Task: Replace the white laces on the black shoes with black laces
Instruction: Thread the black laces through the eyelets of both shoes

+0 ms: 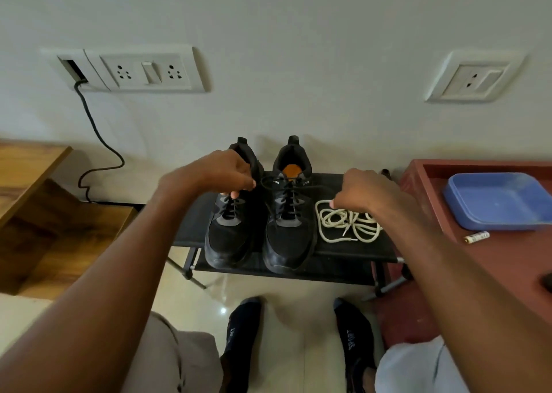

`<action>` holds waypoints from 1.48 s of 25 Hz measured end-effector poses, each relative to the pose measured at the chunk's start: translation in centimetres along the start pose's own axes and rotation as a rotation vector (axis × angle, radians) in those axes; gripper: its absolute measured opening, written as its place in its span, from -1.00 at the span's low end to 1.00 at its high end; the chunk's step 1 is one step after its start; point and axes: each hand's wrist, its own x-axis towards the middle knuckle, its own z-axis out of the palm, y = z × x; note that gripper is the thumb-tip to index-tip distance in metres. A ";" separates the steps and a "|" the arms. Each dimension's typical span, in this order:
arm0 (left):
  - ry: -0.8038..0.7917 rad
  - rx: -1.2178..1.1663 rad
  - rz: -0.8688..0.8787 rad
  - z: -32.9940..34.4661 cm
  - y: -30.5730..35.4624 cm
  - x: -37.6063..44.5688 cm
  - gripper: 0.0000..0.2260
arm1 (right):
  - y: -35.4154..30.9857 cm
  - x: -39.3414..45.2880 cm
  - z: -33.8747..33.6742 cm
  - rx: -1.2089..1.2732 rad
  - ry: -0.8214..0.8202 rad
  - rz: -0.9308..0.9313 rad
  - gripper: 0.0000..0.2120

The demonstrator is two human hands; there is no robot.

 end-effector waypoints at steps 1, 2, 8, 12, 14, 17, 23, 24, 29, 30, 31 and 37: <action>0.035 0.062 -0.018 0.4 -0.1 0.3 -0.75 | -0.5 0.1 0.3 -0.038 0.025 -0.025 -0.79; 0.113 0.099 -0.031 0.8 -0.1 0.6 -0.71 | -1.0 0.5 0.6 -0.031 0.075 -0.082 -0.77; 0.263 0.032 0.024 3.5 1.8 2.3 -0.78 | -6.1 2.0 2.8 0.218 0.155 -0.399 -0.54; 0.190 -0.108 0.027 4.6 1.8 3.4 -0.77 | -7.1 3.4 4.2 0.155 0.309 -0.238 -0.74; 0.171 -0.218 0.030 4.6 1.9 3.7 -0.77 | -6.7 4.1 4.6 0.155 0.339 -0.148 -0.60; 0.100 -0.368 0.073 4.5 2.2 3.1 -0.88 | -5.9 4.7 4.9 0.263 0.302 -0.052 -0.56; 0.128 -0.407 0.005 5.0 3.5 1.6 -0.86 | -6.2 4.7 4.5 0.406 0.245 -0.022 -0.78; 0.152 -0.418 -0.014 5.0 3.5 1.3 -0.87 | -6.3 4.6 4.2 0.430 0.234 -0.014 -0.82; 0.262 -0.467 -0.089 4.9 3.4 0.5 -0.89 | -5.0 4.4 2.8 0.690 0.029 0.138 -0.87; 0.242 -0.462 -0.100 4.7 3.7 0.5 -0.81 | -4.5 4.2 2.5 0.704 -0.055 0.156 -0.93; 0.222 -0.457 -0.118 4.5 4.1 0.5 -0.72 | -3.9 3.8 2.0 0.678 -0.114 0.148 -0.92; 0.092 -0.602 -0.226 3.6 6.4 1.0 -0.41 | -3.9 1.1 0.6 0.661 -0.061 -0.291 -0.89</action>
